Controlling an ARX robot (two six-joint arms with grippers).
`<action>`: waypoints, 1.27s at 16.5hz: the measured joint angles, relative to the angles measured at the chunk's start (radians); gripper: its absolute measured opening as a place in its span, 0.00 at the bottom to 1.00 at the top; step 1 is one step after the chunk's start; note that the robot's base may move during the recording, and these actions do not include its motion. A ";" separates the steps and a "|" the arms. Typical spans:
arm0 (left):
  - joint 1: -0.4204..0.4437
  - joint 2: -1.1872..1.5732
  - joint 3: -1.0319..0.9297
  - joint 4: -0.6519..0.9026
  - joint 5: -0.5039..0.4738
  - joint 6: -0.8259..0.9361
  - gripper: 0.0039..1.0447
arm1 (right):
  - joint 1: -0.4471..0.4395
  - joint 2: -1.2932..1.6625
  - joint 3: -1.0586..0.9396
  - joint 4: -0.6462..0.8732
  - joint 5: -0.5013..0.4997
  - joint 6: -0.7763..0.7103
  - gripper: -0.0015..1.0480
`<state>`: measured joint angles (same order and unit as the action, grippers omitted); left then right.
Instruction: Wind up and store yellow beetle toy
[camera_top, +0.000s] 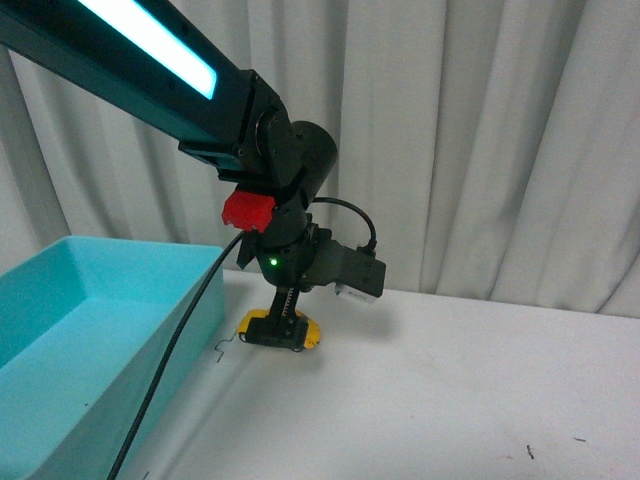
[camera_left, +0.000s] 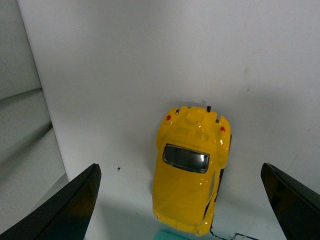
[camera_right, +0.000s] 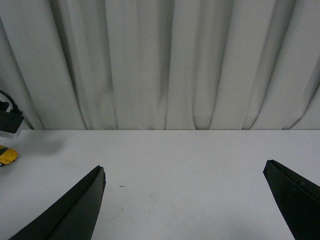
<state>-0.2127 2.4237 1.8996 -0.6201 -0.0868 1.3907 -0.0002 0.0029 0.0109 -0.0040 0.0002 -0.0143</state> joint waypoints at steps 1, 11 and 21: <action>0.006 0.011 0.014 -0.016 -0.011 0.009 0.94 | 0.000 0.000 0.000 0.000 0.000 0.000 0.94; 0.024 0.077 0.035 -0.001 -0.018 0.031 0.46 | 0.000 0.000 0.000 0.000 0.000 0.000 0.94; 0.005 -0.148 -0.087 -0.042 0.171 -0.132 0.38 | 0.000 0.000 0.000 0.000 0.000 0.000 0.94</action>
<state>-0.2073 2.2757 1.8126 -0.6624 0.0841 1.2591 -0.0002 0.0029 0.0109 -0.0040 0.0002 -0.0143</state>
